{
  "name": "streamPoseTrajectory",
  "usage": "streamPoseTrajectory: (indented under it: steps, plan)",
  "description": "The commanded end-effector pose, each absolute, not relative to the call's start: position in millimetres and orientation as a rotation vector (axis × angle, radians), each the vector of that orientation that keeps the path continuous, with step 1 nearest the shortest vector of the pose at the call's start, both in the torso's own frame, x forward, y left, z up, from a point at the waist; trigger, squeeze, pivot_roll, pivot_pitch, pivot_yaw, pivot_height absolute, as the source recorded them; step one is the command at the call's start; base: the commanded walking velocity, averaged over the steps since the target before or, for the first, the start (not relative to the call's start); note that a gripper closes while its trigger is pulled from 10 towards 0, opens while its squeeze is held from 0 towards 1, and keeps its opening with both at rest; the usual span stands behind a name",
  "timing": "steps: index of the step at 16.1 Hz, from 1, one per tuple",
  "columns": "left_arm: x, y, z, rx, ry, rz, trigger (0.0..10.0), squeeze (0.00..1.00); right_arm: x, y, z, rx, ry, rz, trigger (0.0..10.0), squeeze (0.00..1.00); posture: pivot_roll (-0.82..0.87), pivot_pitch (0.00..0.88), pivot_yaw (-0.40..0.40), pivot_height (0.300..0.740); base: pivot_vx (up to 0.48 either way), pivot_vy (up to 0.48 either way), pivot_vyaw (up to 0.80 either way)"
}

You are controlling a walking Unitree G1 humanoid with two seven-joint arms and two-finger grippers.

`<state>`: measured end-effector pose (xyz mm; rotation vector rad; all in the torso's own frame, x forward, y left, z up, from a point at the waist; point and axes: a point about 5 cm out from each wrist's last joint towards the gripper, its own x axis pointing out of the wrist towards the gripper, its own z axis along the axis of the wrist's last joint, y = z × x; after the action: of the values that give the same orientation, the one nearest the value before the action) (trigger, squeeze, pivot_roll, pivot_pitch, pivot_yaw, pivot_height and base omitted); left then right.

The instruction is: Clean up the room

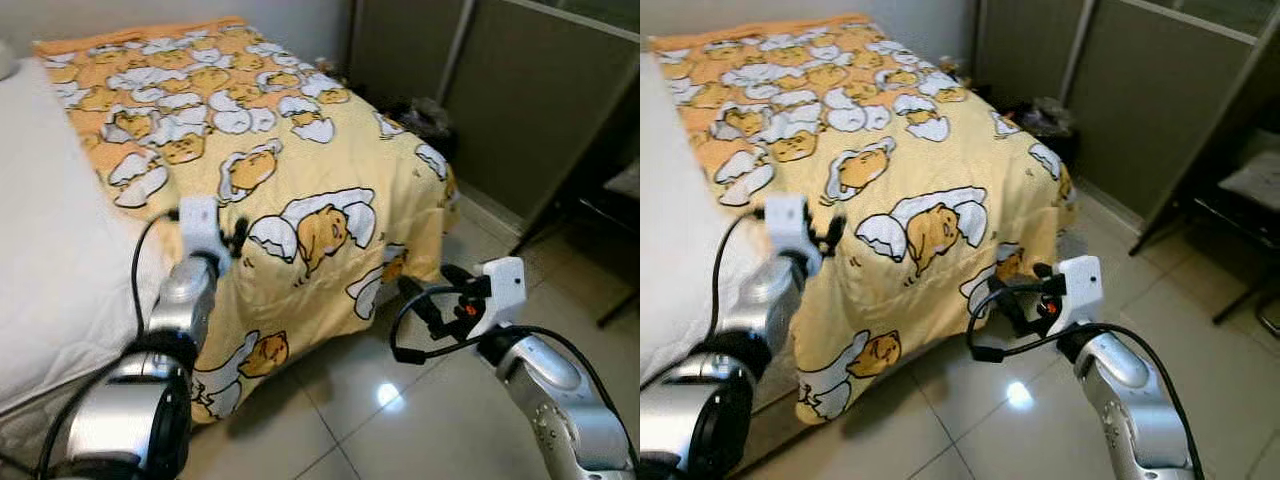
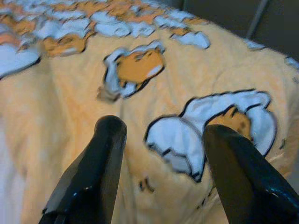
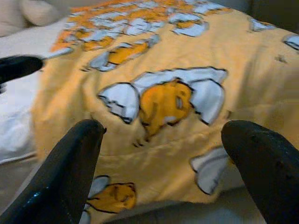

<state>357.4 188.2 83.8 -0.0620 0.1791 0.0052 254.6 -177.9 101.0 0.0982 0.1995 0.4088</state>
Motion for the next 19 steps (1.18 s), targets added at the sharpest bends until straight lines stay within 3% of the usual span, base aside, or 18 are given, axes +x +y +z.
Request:
streamPoseTrajectory:
  steps: [1,4,12,13,16,19]
  plan:
    - [359.6,192.0,91.8,-0.066,0.129,0.055,10.0,1.0,262.4,-179.0,103.3,0.06,0.164,0.357,10.0,0.0,-0.15,0.0,0.014,0.74,0.0,0.0,0.0]
    - [362.1,185.5,98.9,-0.077,0.09,0.053,10.0,1.0,272.0,-173.6,102.3,0.066,0.137,0.315,10.0,0.0,-0.14,0.0,0.01,0.74,0.0,0.0,0.0]
    - [364.8,172.1,105.5,0.003,0.066,-0.013,10.0,1.0,280.9,-168.3,99.8,0.05,0.121,0.312,10.0,0.01,-0.12,0.0,0.002,0.74,0.0,0.48,-0.67]
    - [365.7,167.2,107.2,0.035,0.058,-0.03,10.0,0.0,283.4,-168.8,101.5,0.047,0.109,0.309,10.0,0.01,-0.12,0.0,-0.001,0.74,0.0,0.0,0.0]
    - [367.5,164.4,110.4,0.037,0.052,-0.011,10.0,0.0,285.4,-168.9,102.3,0.044,0.102,0.314,10.0,0.01,-0.13,0.0,-0.002,0.74,0.0,0.0,0.0]
    - [367.5,174.4,108.8,-0.016,0.072,0.067,10.0,0.0,284.0,-169.8,100.7,0.038,0.101,0.316,10.0,0.01,-0.14,0.0,-0.002,0.74,0.441,0.0,0.0]
